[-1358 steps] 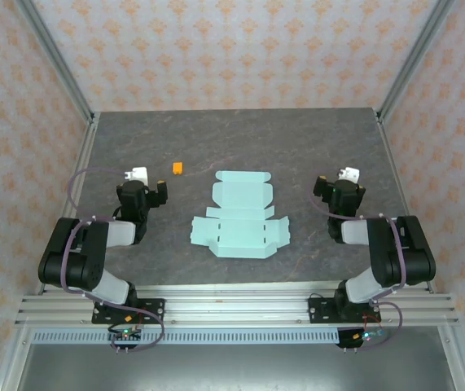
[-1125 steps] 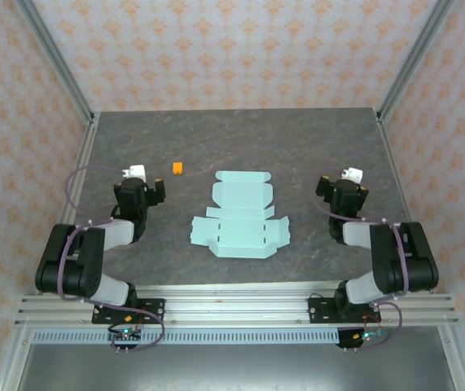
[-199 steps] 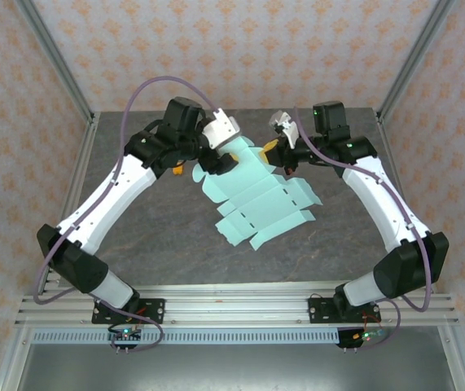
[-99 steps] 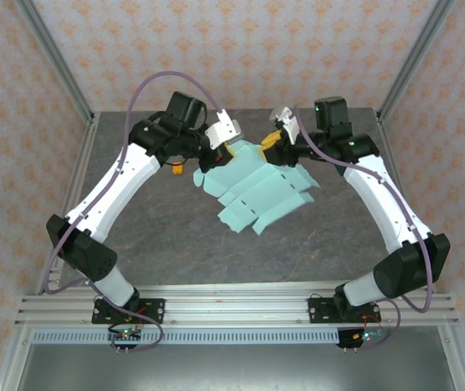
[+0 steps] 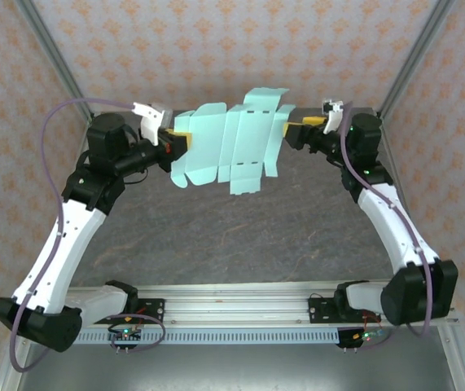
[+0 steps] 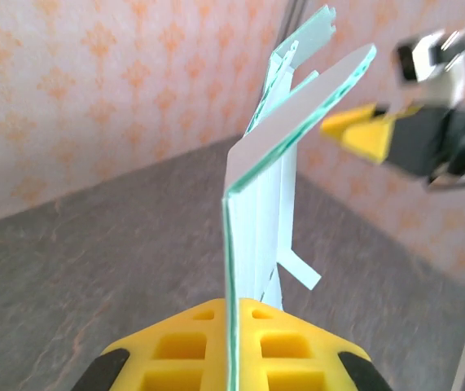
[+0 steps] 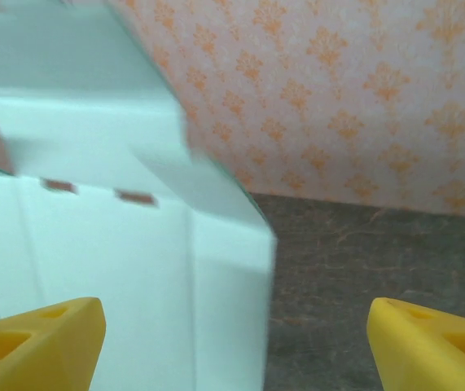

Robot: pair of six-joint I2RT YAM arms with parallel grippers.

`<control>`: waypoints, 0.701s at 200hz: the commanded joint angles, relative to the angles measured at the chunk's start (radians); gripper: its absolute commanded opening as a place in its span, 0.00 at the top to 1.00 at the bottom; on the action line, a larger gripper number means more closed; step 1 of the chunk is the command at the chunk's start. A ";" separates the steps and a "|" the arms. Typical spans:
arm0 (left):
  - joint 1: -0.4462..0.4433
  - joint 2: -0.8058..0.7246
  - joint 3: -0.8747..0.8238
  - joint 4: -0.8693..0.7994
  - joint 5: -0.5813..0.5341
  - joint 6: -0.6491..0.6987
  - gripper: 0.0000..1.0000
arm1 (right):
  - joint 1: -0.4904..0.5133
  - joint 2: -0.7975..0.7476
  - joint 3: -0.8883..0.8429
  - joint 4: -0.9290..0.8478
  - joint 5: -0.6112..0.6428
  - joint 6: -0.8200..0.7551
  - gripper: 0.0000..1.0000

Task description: Fold the paper box

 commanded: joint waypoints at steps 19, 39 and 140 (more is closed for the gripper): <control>0.007 -0.046 -0.073 0.230 -0.048 -0.303 1.00 | -0.007 0.128 -0.083 0.415 -0.141 0.303 0.13; 0.007 -0.053 -0.102 0.286 -0.054 -0.370 1.00 | -0.007 0.155 -0.123 0.549 -0.160 0.378 0.12; 0.006 -0.058 -0.174 0.383 -0.056 -0.490 1.00 | -0.007 0.278 -0.110 0.858 -0.241 0.601 0.57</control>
